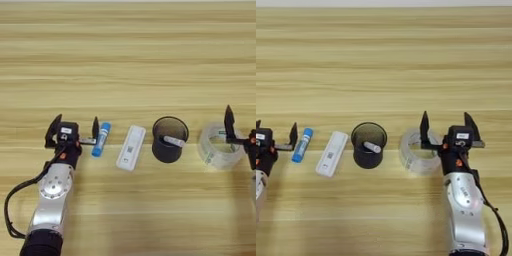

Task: Move the objects on the table

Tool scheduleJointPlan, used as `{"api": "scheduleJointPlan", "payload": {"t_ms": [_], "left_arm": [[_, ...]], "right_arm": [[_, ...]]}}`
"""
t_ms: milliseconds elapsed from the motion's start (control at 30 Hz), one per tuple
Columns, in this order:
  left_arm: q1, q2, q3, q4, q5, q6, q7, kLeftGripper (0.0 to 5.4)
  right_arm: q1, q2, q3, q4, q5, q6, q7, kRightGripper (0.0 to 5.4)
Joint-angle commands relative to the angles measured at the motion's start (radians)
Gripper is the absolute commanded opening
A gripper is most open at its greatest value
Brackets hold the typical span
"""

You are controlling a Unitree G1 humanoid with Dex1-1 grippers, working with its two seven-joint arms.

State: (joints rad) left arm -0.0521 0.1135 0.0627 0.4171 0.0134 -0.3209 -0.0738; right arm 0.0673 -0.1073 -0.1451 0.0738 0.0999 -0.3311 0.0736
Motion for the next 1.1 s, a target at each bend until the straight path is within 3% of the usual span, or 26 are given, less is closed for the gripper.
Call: {"api": "scheduleJointPlan", "payload": {"t_ms": [33, 267, 433, 1100], "left_arm": [[-0.025, 0.0, -0.021, 0.052, 0.005, 0.006, -0.024, 5.38], [-0.041, -0.019, -0.069, 0.091, 0.029, -0.006, -0.037, 5.38], [-0.051, -0.026, -0.128, 0.113, 0.094, -0.006, -0.018, 5.38], [-0.072, -0.008, -0.12, 0.188, 0.103, -0.024, 0.014, 5.38]], "right_arm": [[0.013, 0.008, 0.007, -0.029, -0.008, 0.032, -0.008, 5.4], [0.021, 0.012, 0.012, -0.048, -0.011, 0.047, -0.014, 5.4], [0.023, 0.015, 0.015, -0.057, -0.015, 0.054, -0.017, 5.4], [0.036, 0.025, 0.027, -0.086, -0.016, 0.068, -0.022, 5.4]]}}
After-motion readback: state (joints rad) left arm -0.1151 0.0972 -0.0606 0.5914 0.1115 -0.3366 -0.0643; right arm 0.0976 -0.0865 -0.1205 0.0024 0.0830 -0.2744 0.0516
